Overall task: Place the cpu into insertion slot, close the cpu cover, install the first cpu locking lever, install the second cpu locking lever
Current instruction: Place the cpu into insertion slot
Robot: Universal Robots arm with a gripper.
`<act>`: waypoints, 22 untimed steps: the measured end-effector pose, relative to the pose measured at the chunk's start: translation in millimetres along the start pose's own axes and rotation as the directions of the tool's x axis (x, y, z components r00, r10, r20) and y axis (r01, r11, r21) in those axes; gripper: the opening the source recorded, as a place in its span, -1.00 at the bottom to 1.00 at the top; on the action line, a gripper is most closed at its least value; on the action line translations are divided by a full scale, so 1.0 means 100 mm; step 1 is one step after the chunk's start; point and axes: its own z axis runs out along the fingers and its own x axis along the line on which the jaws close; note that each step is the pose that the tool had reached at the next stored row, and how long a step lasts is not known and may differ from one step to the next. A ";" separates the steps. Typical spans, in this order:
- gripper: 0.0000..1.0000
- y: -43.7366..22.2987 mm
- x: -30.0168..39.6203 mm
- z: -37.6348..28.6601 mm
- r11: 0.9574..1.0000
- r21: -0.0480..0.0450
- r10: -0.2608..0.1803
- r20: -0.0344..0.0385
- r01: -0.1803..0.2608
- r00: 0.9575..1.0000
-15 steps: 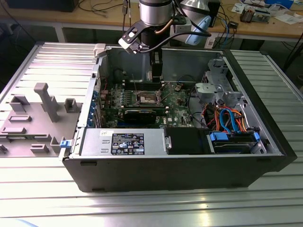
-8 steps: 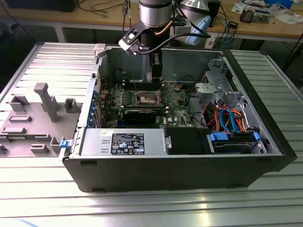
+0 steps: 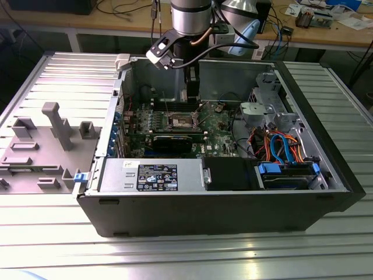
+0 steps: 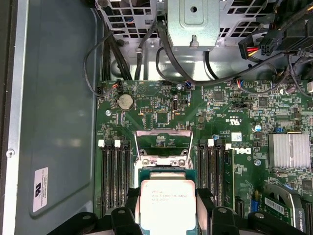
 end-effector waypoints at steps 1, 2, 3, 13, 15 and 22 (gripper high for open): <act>0.08 0.000 0.000 0.000 1.000 0.000 0.000 0.000 0.000 1.000; 0.08 0.000 0.000 0.001 1.000 0.000 0.000 0.000 0.000 1.000; 0.08 0.000 0.000 0.002 1.000 0.000 0.000 0.000 0.000 1.000; 0.08 -0.003 -0.001 0.034 1.000 0.000 0.000 0.000 0.000 1.000; 0.08 -0.003 -0.001 0.036 1.000 0.000 0.000 0.000 0.000 1.000; 0.08 -0.004 -0.003 0.050 1.000 0.000 0.000 0.000 0.000 1.000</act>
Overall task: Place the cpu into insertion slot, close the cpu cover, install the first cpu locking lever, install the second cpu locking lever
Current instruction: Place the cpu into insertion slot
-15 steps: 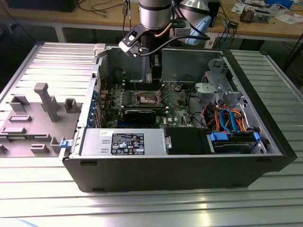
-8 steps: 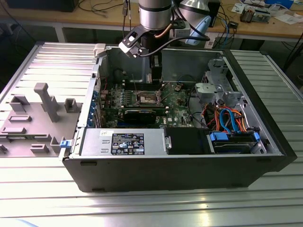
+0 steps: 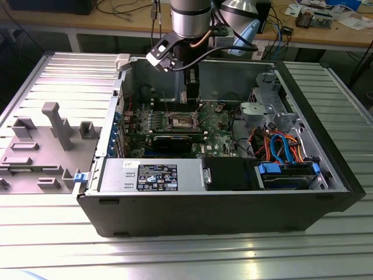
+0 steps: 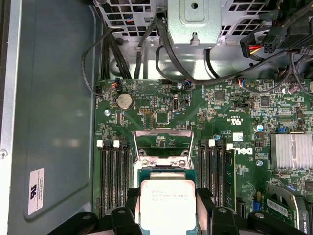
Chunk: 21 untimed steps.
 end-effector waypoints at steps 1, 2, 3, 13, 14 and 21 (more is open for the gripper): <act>0.08 0.000 0.000 0.000 1.000 0.000 0.000 0.000 0.000 1.000; 0.08 0.000 0.000 0.000 1.000 0.000 0.000 0.000 0.000 1.000; 0.08 0.000 0.000 0.001 1.000 0.000 0.000 0.000 0.000 1.000; 0.08 -0.040 -0.002 0.076 1.000 0.000 -0.001 0.000 0.001 1.000; 0.08 -0.042 -0.003 0.094 1.000 0.000 -0.001 0.000 0.001 1.000; 0.08 -0.093 0.009 0.253 1.000 0.000 0.015 0.001 -0.015 1.000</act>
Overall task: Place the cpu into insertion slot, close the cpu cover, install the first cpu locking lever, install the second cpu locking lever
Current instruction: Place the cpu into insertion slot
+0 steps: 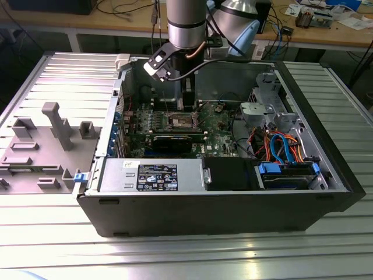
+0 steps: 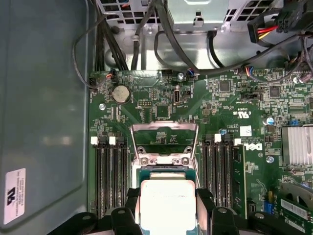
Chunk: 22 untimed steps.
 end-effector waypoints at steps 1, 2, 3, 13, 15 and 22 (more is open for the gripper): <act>0.08 -0.001 0.000 0.006 1.000 0.000 0.000 0.000 0.000 1.000; 0.08 -0.001 0.000 0.005 1.000 0.000 0.000 0.000 0.000 1.000; 0.08 -0.001 0.000 0.005 1.000 0.000 0.000 0.000 0.000 1.000; 0.08 -0.004 -0.001 0.031 1.000 0.000 0.000 0.000 0.000 1.000; 0.08 -0.005 -0.001 0.040 1.000 0.000 0.000 0.000 0.000 1.000; 0.08 -0.007 -0.002 0.070 1.000 0.000 0.000 0.000 0.000 1.000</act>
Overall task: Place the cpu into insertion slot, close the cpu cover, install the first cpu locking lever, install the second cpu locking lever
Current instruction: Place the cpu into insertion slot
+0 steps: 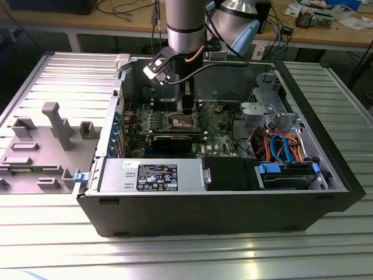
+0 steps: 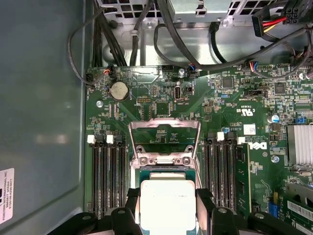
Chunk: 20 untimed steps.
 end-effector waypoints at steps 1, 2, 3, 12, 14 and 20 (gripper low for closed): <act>0.08 0.000 0.000 0.003 1.000 0.000 0.000 0.000 0.000 1.000; 0.08 -0.001 0.000 0.007 1.000 0.000 0.000 0.000 0.000 1.000; 0.08 -0.001 0.000 0.009 1.000 0.000 0.000 0.000 0.000 1.000; 0.08 -0.001 0.000 0.016 1.000 0.000 0.000 0.000 0.000 1.000; 0.08 -0.001 0.000 0.020 1.000 0.000 0.000 0.000 0.000 1.000; 0.08 -0.019 -0.002 0.086 1.000 0.000 0.000 0.000 0.000 1.000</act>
